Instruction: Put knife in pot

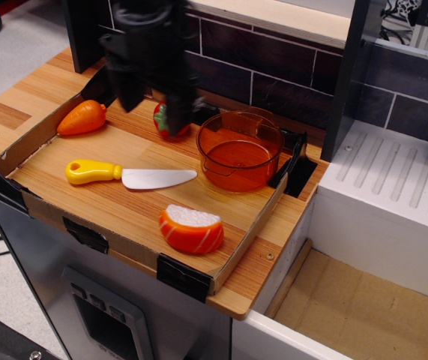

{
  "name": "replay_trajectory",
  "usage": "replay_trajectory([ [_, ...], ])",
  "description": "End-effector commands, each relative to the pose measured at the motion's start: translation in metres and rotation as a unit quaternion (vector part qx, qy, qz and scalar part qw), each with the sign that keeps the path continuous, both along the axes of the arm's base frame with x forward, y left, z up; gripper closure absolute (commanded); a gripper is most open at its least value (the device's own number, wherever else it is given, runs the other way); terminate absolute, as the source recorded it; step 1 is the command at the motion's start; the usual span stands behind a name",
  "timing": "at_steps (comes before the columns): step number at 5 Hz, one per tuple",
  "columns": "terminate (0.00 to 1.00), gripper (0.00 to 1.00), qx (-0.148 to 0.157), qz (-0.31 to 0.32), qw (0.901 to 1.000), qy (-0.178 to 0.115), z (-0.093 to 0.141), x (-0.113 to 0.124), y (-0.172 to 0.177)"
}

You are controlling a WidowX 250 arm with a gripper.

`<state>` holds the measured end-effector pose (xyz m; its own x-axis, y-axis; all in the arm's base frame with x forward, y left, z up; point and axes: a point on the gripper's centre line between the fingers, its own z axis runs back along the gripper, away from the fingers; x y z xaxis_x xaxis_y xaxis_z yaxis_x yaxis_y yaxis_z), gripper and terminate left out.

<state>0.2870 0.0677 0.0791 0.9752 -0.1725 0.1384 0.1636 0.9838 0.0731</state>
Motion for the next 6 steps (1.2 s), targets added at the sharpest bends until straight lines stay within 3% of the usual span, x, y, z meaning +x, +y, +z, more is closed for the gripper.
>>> replay_trajectory([
  [1, 0.0, 0.0, 0.022, -0.225, 0.9735, 0.034, 0.004, -0.009, 0.038],
  [3, 0.0, 0.0, 0.029, -0.298, 0.952, 0.062, -0.028, -0.017, 0.058],
  [6, 0.0, 0.0, 0.041, -0.311, 0.946, 0.081, -0.064, -0.013, 0.065],
])
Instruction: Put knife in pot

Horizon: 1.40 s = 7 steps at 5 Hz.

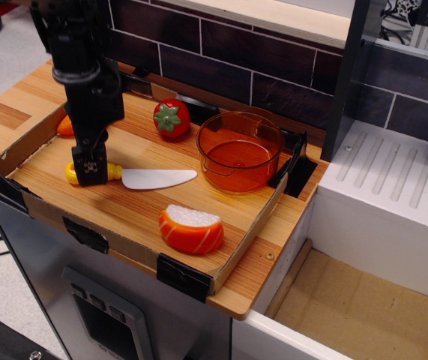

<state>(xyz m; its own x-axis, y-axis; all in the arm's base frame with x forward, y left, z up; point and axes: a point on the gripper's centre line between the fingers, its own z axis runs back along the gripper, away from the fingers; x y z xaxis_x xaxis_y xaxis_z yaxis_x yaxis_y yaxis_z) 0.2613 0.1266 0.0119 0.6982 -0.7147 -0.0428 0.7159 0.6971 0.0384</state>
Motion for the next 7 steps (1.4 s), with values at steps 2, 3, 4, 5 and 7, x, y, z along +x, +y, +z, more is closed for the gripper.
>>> replay_trajectory([
  [2, 0.0, 1.0, -0.003, -0.02, 0.9998, -0.001, 0.0, 0.008, 0.008],
  [3, 0.0, 1.0, 0.0, -0.022, 0.9997, -0.008, 0.001, 0.007, 0.008],
  [4, 0.0, 1.0, -0.002, -0.024, 0.9995, -0.021, 0.013, 0.006, 0.009],
  [5, 0.0, 1.0, -0.008, -0.031, 0.9993, -0.017, 0.035, 0.003, 0.011],
  [7, 0.0, 1.0, -0.056, -0.033, 0.9978, -0.013, 0.075, -0.002, 0.007],
])
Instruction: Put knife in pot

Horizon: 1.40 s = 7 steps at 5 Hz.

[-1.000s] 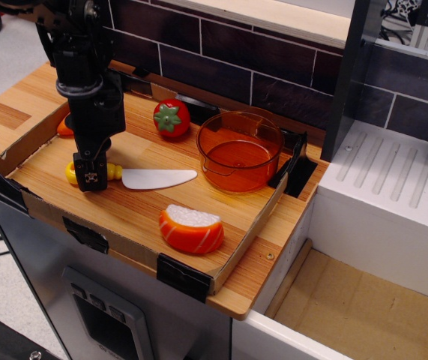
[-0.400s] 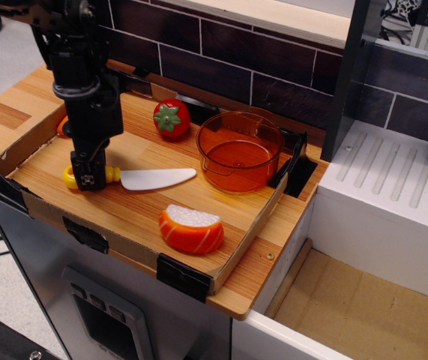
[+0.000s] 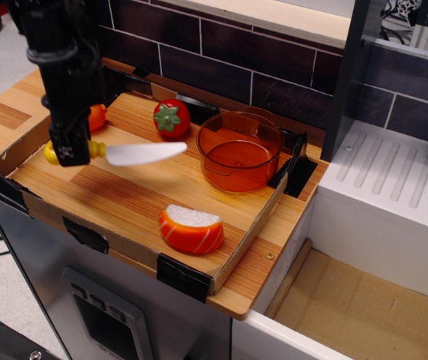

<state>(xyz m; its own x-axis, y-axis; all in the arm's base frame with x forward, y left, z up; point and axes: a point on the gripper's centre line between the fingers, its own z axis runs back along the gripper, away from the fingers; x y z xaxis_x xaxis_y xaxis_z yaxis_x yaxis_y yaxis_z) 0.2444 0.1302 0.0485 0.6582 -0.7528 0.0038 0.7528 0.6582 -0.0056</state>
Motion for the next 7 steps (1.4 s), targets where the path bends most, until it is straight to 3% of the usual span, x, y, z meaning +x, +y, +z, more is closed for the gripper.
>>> replay_trajectory([
  [1, 0.0, 1.0, -0.044, 0.005, 0.9989, -0.018, 0.044, 0.025, -0.02],
  [3, 0.0, 1.0, -0.063, 0.01, 0.9978, 0.019, 0.036, 0.053, -0.068],
  [7, 0.0, 1.0, -0.039, -0.017, 0.999, 0.012, 0.01, 0.097, -0.121],
])
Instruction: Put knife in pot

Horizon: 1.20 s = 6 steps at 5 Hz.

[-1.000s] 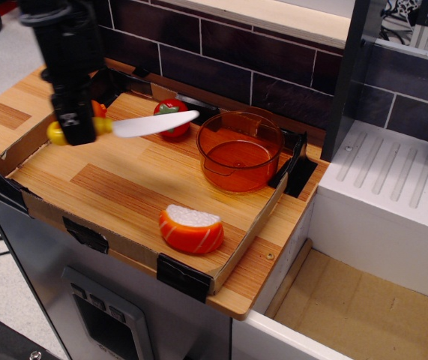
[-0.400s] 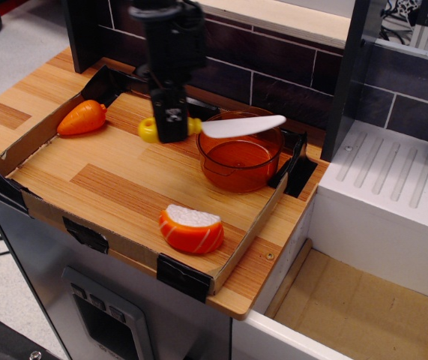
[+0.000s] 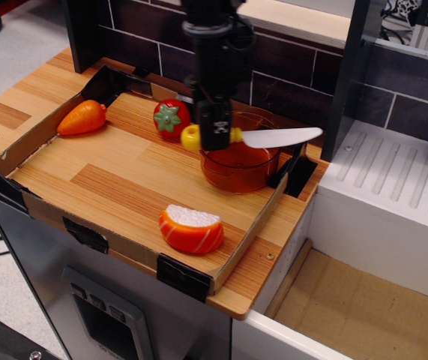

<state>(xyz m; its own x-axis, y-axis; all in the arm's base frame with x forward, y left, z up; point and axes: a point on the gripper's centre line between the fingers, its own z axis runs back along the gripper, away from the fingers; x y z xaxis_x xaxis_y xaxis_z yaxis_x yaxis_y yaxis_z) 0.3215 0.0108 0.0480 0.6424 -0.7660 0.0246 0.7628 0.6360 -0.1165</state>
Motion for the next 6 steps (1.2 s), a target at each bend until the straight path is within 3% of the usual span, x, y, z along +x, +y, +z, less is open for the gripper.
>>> replay_trajectory([
  [1, 0.0, 1.0, 0.008, -0.009, 0.9993, -0.036, 0.008, 0.028, -0.008],
  [2, 0.0, 0.0, 0.01, -0.007, 0.9993, -0.036, 0.006, 0.03, -0.008],
  [4, 0.0, 0.0, 0.0, 0.002, 0.9989, -0.048, 0.022, 0.026, -0.003],
  [6, 0.0, 0.0, -0.028, 0.006, 0.9977, -0.061, 0.057, 0.016, 0.003],
])
